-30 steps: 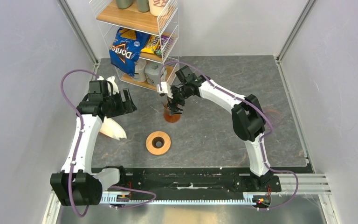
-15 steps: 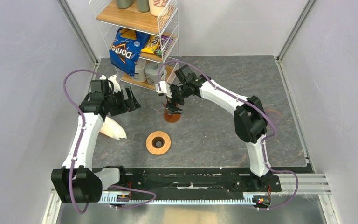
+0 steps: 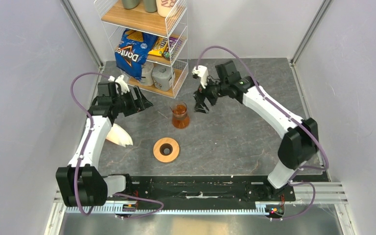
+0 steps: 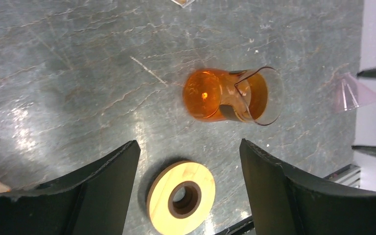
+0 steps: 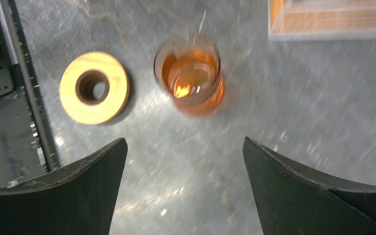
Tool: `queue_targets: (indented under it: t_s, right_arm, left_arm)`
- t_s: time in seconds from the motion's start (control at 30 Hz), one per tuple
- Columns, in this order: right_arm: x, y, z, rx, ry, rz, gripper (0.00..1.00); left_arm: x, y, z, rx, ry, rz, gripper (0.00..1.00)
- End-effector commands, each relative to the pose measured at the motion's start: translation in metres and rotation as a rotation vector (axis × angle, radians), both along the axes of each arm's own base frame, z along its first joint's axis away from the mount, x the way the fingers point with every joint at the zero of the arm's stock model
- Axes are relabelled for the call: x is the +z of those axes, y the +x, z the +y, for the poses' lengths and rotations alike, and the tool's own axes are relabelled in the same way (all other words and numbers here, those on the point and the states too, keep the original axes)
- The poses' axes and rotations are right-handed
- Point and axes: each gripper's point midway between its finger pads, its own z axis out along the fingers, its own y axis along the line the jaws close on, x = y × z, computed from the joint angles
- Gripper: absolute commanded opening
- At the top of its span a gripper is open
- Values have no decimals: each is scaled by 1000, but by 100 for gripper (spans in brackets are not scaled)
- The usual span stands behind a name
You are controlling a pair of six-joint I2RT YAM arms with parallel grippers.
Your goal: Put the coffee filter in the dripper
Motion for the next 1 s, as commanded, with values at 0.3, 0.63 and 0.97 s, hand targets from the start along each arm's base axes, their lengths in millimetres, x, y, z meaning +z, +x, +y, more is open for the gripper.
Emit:
queue_targets:
  t_s: [0.3, 0.63, 0.97]
  right_arm:
    - [-57, -55, -30, -398, 100, 436, 75]
    - [-83, -10, 3, -419, 122, 458, 62]
    - [-83, 10, 16, -394, 124, 424, 61]
  left_arm:
    - [2, 77, -57, -100, -294, -70, 52]
    - [-33, 95, -97, -139, -319, 10, 47]
    - [-40, 72, -110, -188, -328, 47, 41]
